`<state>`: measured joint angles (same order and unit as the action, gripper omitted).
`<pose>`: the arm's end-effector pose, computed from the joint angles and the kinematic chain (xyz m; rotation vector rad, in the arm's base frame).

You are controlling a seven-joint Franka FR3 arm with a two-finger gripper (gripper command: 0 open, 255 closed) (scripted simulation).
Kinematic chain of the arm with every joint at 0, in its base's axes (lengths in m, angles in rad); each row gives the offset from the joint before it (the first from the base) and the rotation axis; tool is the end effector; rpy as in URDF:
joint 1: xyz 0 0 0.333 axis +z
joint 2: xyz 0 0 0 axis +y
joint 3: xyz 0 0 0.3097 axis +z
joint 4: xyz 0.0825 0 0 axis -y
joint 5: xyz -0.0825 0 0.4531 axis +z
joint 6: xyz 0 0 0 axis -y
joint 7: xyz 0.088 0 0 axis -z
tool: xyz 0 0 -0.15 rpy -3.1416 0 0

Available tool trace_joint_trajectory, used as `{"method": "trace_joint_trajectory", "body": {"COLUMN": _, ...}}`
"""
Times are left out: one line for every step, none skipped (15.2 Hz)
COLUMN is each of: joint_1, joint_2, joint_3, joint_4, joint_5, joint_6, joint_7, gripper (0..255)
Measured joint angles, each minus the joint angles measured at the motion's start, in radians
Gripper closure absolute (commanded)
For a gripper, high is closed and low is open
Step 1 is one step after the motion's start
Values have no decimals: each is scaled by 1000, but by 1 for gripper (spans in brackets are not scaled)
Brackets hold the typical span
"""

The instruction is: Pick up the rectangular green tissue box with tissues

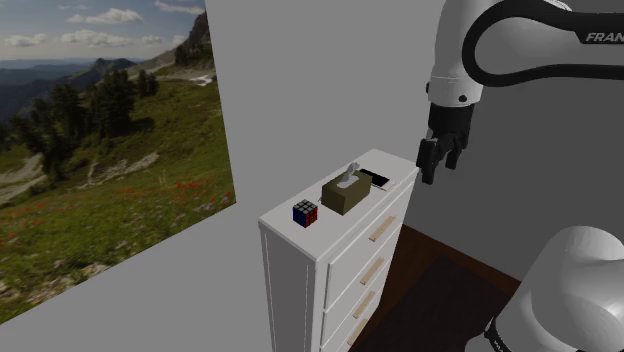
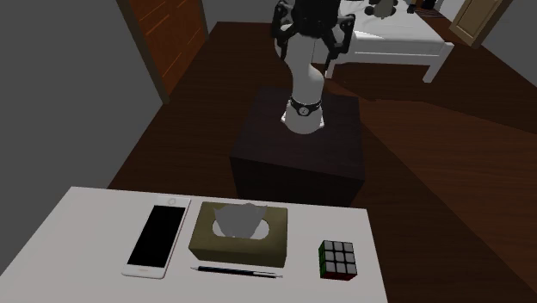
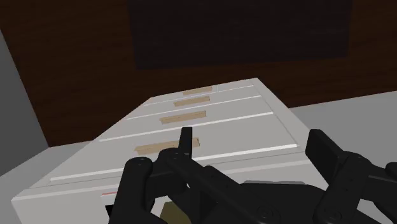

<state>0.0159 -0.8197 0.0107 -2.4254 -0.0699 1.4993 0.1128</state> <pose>0.3573 -0.0012 0.5132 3.0498 -0.1393 -0.1542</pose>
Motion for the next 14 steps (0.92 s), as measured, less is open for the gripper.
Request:
{"method": "trace_joint_trajectory", "body": {"joint_1": 0, "joint_2": 0, "joint_3": 0, "joint_4": 0, "joint_5": 0, "joint_6": 0, "joint_7": 0, "gripper": 0}}
{"method": "trace_joint_trajectory", "body": {"joint_1": -2, "joint_2": 9, "joint_3": -6, "joint_4": -6, "joint_5": 3, "joint_6": 20, "joint_7": 1, "gripper": 0}}
{"method": "trace_joint_trajectory", "body": {"joint_1": -4, "joint_2": 18, "joint_3": -12, "joint_4": -15, "joint_5": 11, "joint_6": 50, "joint_7": 7, "gripper": 0}}
{"method": "trace_joint_trajectory", "body": {"joint_1": -6, "joint_2": 41, "joint_3": -16, "joint_4": -16, "joint_5": 23, "joint_6": 87, "joint_7": 16, "gripper": 0}}
{"method": "trace_joint_trajectory", "body": {"joint_1": -9, "joint_2": 70, "joint_3": -27, "joint_4": -14, "joint_5": 31, "joint_6": 128, "joint_7": 17, "gripper": 0}}
{"method": "trace_joint_trajectory", "body": {"joint_1": -14, "joint_2": 83, "joint_3": -41, "joint_4": -29, "joint_5": 38, "joint_6": 172, "joint_7": 17, "gripper": 0}}
{"method": "trace_joint_trajectory", "body": {"joint_1": -15, "joint_2": 98, "joint_3": -48, "joint_4": -40, "joint_5": 50, "joint_6": 213, "joint_7": 22, "gripper": 0}}
{"method": "trace_joint_trajectory", "body": {"joint_1": -19, "joint_2": 127, "joint_3": -61, "joint_4": -37, "joint_5": 58, "joint_6": 254, "joint_7": 20, "gripper": 0}}
{"method": "trace_joint_trajectory", "body": {"joint_1": -18, "joint_2": 155, "joint_3": -68, "joint_4": -32, "joint_5": 73, "joint_6": 294, "joint_7": 25, "gripper": 0}}
{"method": "trace_joint_trajectory", "body": {"joint_1": -17, "joint_2": 187, "joint_3": -76, "joint_4": -26, "joint_5": 87, "joint_6": 335, "joint_7": 27, "gripper": 0}}
{"method": "trace_joint_trajectory", "body": {"joint_1": -18, "joint_2": 217, "joint_3": -88, "joint_4": -25, "joint_5": 100, "joint_6": 379, "joint_7": 24, "gripper": 0}}
{"method": "trace_joint_trajectory", "body": {"joint_1": -18, "joint_2": 247, "joint_3": -98, "joint_4": -30, "joint_5": 115, "joint_6": 428, "joint_7": 22, "gripper": 0}}
{"method": "trace_joint_trajectory", "body": {"joint_1": -16, "joint_2": 275, "joint_3": -107, "joint_4": -24, "joint_5": 132, "joint_6": 466, "joint_7": 22, "gripper": 0}}
{"method": "trace_joint_trajectory", "body": {"joint_1": -15, "joint_2": 298, "joint_3": -119, "joint_4": -19, "joint_5": 148, "joint_6": 500, "joint_7": 16, "gripper": 0}}
